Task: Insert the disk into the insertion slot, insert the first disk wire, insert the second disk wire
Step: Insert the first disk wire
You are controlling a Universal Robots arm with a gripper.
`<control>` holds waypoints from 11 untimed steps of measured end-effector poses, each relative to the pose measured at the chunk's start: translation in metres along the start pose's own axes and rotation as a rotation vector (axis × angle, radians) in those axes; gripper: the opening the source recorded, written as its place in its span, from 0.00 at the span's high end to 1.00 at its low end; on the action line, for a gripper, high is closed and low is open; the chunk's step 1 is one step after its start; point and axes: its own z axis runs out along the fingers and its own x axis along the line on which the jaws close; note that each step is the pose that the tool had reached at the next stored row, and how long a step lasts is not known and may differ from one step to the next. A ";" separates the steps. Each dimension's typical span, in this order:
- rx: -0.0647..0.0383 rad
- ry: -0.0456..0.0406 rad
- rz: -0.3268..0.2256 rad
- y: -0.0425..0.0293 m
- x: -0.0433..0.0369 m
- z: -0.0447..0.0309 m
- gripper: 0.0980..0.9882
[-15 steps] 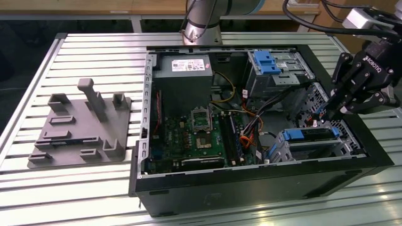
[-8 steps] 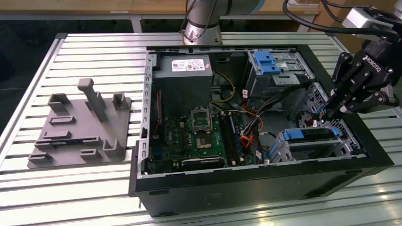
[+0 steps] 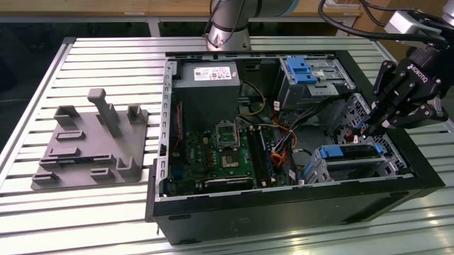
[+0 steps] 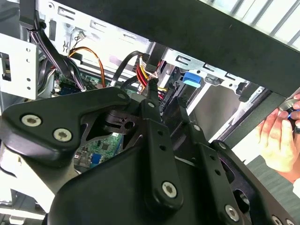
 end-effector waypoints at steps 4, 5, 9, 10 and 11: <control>0.000 0.0000 0.000 -0.0011 0.0010 0.0001 0.75; -0.001 0.0000 0.000 -0.0015 0.0016 0.0001 0.75; -0.001 0.0000 0.000 -0.0022 0.0032 0.0003 0.75; -0.001 0.0000 0.000 -0.0022 0.0033 0.0004 0.75; -0.001 0.0000 0.000 -0.0021 0.0033 0.0006 0.75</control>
